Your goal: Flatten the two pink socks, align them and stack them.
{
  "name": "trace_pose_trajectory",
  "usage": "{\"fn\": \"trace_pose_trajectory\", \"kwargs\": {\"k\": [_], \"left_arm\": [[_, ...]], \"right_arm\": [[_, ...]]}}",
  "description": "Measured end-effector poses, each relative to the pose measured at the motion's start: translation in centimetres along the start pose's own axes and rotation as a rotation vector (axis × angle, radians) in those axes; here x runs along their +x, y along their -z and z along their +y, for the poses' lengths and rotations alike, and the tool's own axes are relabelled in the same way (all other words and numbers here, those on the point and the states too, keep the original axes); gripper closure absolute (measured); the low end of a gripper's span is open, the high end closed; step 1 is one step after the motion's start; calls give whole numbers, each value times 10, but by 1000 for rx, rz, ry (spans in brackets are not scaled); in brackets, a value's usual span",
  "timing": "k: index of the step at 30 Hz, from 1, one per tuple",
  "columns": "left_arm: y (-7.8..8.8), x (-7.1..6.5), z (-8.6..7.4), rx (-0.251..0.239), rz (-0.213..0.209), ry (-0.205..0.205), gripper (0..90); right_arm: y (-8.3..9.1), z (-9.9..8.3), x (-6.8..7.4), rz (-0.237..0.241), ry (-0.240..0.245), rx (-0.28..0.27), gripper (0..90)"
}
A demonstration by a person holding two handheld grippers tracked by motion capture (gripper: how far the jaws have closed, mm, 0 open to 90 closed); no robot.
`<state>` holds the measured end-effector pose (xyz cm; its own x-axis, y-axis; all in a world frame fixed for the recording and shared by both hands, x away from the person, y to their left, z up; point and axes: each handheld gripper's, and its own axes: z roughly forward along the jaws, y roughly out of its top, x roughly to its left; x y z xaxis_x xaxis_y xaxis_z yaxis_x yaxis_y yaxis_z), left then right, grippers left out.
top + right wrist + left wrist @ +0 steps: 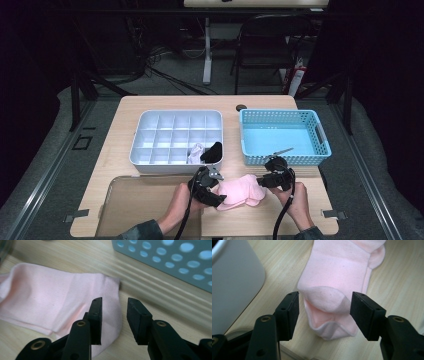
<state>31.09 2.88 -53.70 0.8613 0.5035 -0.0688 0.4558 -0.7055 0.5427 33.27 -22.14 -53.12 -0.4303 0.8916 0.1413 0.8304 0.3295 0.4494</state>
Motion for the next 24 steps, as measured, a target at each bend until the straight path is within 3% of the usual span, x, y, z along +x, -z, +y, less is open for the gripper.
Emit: {"fn": "trace_pose_trajectory", "kwargs": {"k": [5, 9, 16, 18, 23, 24], "left_arm": [[-9, 1, 1, 41, 11, 5, 494], [-13, 2, 0, 48, 10, 7, 603], [-16, 1, -2, 49, 5, -13, 774], [-15, 1, -1, 34, 7, -17, 812], [-9, 2, -1, -17, 10, -9, 830], [-7, 2, 0, -24, 7, -6, 831]], "right_arm": [[-13, 0, -2, 14, 2, 73, 682], [-16, -1, -3, -1, 21, 100, 777], [-17, -3, -1, 12, 5, 84, 860], [-13, -2, -2, -9, 26, 94, 863], [5, -2, 3, -1, 5, 14, 863], [10, -1, 3, -2, 26, 35, 863]]}}
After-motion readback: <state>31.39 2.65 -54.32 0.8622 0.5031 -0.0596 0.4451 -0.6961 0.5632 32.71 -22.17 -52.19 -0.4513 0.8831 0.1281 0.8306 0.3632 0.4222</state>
